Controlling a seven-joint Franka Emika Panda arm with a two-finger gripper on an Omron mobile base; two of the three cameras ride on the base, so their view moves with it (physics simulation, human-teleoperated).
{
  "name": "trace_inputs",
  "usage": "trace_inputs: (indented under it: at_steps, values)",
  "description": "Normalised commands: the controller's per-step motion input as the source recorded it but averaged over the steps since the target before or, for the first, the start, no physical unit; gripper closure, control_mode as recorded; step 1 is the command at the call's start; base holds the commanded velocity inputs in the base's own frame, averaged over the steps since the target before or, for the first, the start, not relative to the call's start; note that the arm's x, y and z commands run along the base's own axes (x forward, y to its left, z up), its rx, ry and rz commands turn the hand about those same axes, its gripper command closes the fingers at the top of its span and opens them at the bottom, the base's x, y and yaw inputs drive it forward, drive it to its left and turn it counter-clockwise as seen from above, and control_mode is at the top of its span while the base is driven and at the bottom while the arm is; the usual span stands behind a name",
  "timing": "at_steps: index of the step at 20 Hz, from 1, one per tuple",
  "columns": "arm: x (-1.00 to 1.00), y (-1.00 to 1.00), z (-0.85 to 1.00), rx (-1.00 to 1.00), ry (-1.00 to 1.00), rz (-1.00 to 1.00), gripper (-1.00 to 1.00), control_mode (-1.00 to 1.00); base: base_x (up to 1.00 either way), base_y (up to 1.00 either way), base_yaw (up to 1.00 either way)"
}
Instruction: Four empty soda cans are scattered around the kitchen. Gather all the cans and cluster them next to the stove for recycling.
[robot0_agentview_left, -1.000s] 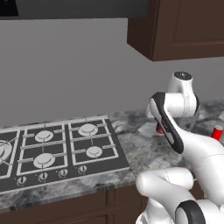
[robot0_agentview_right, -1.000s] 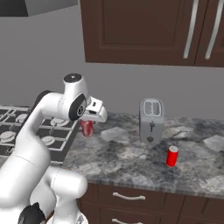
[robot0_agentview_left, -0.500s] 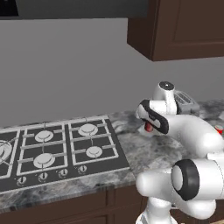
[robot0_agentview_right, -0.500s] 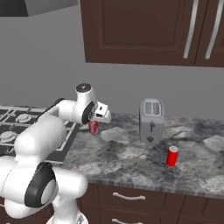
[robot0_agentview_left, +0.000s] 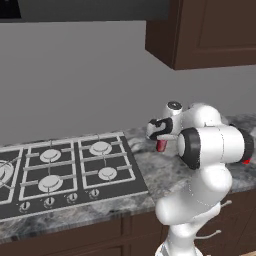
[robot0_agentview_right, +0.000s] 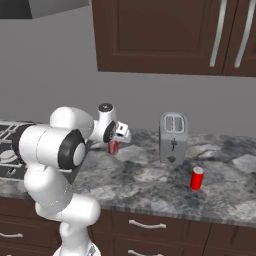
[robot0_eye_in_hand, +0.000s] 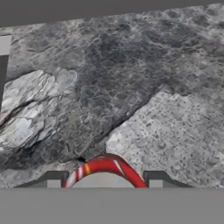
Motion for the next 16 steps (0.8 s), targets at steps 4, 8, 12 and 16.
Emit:
trace_inputs:
  at_steps: [4,8,12,16]
  values:
    - [0.71,0.01,-0.48,0.0,0.1,0.0,1.0,-1.0,0.0,0.0,0.0]
    - [0.26,0.0,-0.42,0.01,0.08,0.0,1.0,-1.0,0.0,0.0,0.0]
    - [0.11,0.0,-0.4,0.0,0.06,0.0,1.0,-1.0,0.0,0.0,0.0]
    - [-0.04,0.0,-0.22,0.0,-0.06,0.0,1.0,-1.0,0.0,0.0,0.0]
